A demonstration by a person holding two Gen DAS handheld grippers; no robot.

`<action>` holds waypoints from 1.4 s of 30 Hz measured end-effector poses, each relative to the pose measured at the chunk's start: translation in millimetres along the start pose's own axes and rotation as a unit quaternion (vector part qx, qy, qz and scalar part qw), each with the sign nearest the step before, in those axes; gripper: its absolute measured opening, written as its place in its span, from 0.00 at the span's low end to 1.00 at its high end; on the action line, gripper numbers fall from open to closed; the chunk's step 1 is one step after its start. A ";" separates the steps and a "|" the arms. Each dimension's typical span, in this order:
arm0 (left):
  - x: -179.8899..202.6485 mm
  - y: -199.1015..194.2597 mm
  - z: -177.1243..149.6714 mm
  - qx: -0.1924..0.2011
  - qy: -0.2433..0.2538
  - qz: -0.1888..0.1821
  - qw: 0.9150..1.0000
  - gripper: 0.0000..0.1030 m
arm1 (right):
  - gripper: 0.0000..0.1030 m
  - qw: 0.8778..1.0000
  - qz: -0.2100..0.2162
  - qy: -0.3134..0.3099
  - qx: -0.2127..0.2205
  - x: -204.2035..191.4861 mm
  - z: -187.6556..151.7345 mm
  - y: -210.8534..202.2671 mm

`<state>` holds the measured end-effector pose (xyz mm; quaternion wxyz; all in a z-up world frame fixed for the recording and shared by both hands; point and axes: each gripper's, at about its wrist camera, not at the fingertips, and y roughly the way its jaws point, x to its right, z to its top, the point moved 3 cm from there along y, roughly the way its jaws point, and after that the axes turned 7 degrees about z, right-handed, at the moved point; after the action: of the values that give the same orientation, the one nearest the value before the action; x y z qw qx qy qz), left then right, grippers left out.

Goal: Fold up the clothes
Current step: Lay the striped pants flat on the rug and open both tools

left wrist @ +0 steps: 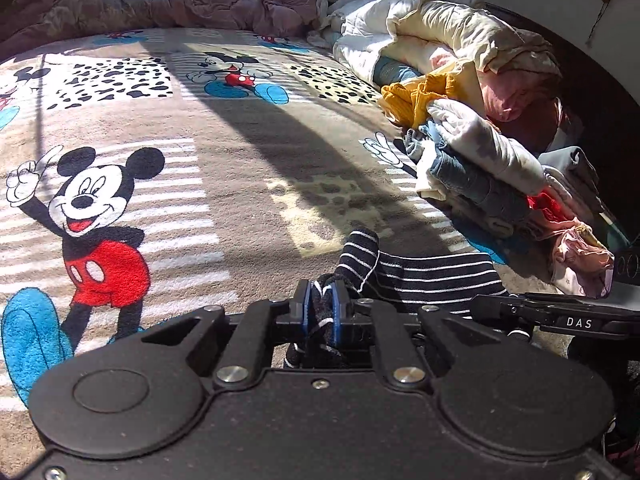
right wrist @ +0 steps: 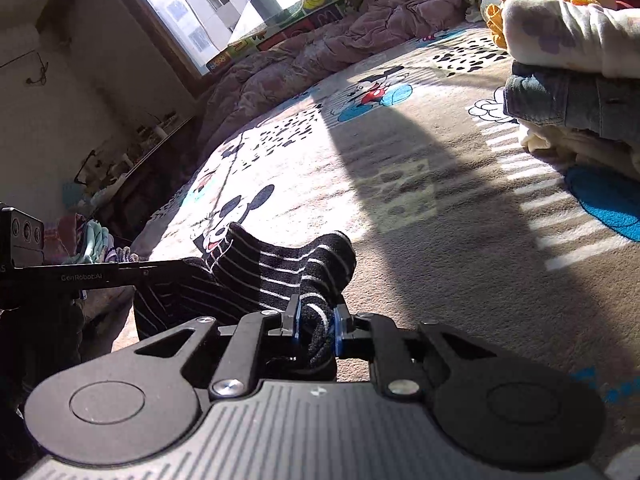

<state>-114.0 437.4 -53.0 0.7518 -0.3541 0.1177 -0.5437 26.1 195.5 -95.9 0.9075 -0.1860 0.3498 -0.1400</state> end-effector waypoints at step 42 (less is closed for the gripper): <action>-170.2 -85.7 -184.7 0.045 -0.431 0.080 0.898 0.58 | 0.71 0.960 0.065 0.268 -0.039 -11.4 -108.0 81.5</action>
<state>-345.6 502.4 -165.1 0.7852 -0.5084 -0.2145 -0.2808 -46.2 246.7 -198.8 0.7796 -0.1539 0.5966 -0.1119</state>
